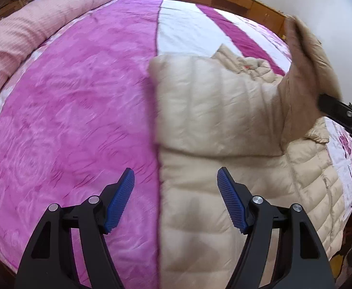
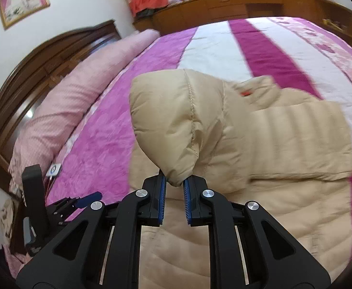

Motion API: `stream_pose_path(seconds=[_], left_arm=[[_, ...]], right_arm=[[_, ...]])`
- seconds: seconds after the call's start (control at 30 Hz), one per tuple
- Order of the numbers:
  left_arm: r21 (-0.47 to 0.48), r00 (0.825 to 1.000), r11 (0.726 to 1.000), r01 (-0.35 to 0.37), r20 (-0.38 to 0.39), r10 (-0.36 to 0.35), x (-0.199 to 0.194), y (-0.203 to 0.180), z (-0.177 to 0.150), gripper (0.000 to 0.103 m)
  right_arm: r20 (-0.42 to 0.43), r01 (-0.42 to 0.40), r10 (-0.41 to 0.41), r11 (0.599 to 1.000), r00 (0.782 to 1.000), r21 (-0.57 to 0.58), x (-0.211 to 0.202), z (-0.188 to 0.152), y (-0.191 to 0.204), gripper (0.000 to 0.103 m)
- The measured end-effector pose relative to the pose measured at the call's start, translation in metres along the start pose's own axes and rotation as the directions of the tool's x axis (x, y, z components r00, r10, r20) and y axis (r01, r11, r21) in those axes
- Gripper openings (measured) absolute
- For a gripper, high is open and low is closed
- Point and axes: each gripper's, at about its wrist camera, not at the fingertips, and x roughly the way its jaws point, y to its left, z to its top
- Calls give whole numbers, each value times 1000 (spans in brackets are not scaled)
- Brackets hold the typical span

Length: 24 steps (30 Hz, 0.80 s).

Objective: Fold large clothes

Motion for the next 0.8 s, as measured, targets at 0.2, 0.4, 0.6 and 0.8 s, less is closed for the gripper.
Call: stream_pose_path(seconds=[0.2,0.4,0.6,0.8], left_arm=[[24,999,999,32,10,-32,18,-29,16,70],[30,1000,999,27,11,-27,41,-50,28,70],[43,1000,999,-10,3,10,56,-63,34,70],[74,999,997,-38,-1,38,63,-71,32,70]], right_arm=[[37,74,-77,994,996,77,-35,6,-65,14],[5,136,-140,970,990,203,-38,-7,-135,17],[-7,163,-170,933,985,320,-40,-24,-185,37],[28,194,-220,909,975,368,-56,-28,-207,40]])
